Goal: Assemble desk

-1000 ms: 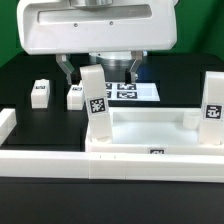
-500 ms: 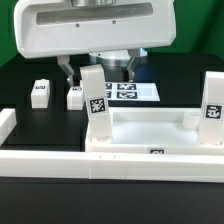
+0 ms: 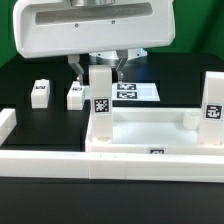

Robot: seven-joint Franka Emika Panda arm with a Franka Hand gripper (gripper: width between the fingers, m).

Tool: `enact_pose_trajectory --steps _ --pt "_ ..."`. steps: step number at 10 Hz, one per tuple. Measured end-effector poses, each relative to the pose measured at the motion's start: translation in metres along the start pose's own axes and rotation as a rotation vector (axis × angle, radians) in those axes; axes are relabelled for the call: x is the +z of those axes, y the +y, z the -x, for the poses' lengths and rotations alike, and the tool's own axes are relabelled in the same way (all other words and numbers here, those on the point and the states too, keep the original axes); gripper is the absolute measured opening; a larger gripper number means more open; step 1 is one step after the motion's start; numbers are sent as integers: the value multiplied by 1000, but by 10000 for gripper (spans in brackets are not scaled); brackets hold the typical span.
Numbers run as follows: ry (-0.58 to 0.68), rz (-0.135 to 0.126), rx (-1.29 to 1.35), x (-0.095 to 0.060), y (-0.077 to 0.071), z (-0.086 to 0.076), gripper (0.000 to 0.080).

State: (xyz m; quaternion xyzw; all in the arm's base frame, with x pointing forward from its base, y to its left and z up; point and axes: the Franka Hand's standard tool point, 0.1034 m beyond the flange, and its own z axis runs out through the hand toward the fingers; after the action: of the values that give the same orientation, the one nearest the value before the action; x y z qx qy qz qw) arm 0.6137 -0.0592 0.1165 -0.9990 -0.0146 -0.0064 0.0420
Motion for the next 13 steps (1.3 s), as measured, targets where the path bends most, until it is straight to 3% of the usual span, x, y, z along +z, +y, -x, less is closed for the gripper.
enact_pose_trajectory --steps 4,13 --pt "4 -20 327 0 3 0 290" --pt "5 -28 1075 1 1 -2 290"
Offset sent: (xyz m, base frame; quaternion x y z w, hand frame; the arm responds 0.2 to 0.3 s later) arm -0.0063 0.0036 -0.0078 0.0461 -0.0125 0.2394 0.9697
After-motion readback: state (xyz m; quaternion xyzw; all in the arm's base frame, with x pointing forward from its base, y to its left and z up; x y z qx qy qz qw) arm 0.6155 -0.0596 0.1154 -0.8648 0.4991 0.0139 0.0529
